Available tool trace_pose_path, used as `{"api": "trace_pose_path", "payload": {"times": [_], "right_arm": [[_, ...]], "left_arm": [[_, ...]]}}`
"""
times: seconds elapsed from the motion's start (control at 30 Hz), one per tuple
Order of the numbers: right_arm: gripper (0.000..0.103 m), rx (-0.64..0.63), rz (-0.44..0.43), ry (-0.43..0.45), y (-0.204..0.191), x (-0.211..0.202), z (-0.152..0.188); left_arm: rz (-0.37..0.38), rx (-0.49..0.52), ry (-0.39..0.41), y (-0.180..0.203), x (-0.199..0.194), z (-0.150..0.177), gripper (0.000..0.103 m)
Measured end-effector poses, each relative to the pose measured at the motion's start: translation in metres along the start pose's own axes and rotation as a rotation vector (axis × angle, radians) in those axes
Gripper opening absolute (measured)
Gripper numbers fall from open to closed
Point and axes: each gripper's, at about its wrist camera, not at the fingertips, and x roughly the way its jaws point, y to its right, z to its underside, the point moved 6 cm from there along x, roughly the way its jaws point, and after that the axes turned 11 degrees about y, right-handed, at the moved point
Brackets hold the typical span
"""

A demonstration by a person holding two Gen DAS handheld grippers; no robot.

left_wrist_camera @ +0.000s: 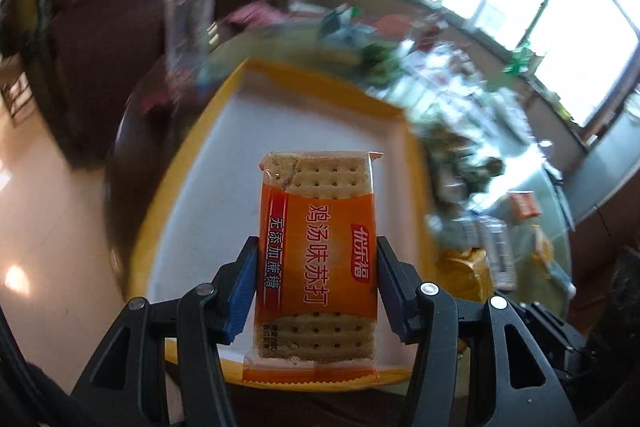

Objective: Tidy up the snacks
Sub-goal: 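Carry both packets into the yellow tray and open both tools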

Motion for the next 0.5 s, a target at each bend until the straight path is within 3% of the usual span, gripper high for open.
{"api": "trace_pose_path", "payload": {"times": [0.23, 0.4, 0.5], "right_arm": [[0.046, -0.092, 0.025, -0.127, -0.027, 0.058, 0.016], [0.047, -0.166, 0.089, -0.152, -0.035, 0.074, 0.026], [0.051, -0.177, 0.080, -0.159, -0.041, 0.075, 0.031]], "left_arm": [[-0.035, -0.041, -0.087, -0.032, 0.029, 0.022, 0.055], [-0.035, -0.003, -0.144, -0.031, 0.040, 0.023, 0.056], [-0.022, 0.029, -0.164, -0.031, 0.042, 0.027, 0.056]]}}
